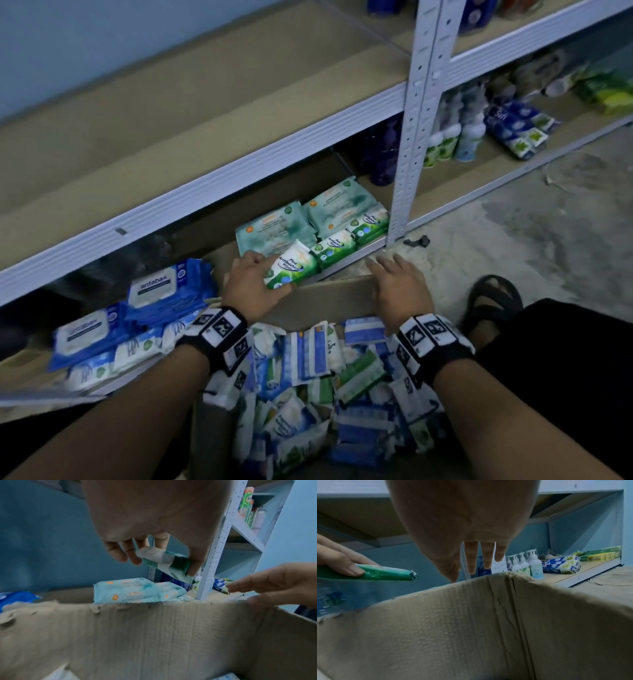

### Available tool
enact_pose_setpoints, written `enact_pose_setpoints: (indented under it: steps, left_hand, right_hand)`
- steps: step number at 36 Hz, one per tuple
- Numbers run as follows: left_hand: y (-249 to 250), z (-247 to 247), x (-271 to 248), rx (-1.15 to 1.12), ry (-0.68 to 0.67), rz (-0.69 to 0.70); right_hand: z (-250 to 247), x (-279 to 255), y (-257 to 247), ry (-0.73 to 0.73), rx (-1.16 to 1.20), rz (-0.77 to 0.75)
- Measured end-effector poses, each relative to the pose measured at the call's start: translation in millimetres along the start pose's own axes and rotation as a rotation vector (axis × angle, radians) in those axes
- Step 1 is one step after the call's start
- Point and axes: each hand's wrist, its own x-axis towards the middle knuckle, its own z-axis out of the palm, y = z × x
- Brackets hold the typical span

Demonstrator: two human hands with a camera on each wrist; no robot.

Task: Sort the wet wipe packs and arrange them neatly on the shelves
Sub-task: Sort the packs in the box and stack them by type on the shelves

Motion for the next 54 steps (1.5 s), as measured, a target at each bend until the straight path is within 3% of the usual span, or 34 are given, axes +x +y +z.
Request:
enact_pose_setpoints:
  steps: [4, 14, 18, 23, 31, 54]
  left_hand:
    - [-3, 2, 38, 0.116, -0.062, 0.011]
    - [-3, 23, 119, 0.433, -0.381, -0.038]
    - [2, 25, 132, 0.501, -0.439, -0.033]
    - [-3, 35, 137, 0.578, -0.424, 0.046]
    - [-8, 49, 143, 0.566, -0.477, 0.057]
    - [-24, 62, 136, 0.415, -0.47, -0.005]
  right_hand:
    - [6, 7, 10, -0.168, -0.043, 0.019]
    - [30, 13, 9, -0.086, -0.056, 0.071]
    - [36, 16, 5, -0.05, -0.057, 0.102]
    - [34, 20, 4, -0.044, -0.083, 0.089]
    - [38, 18, 3, 0.015, -0.102, 0.093]
    - [35, 20, 1, 0.014, -0.124, 0.092]
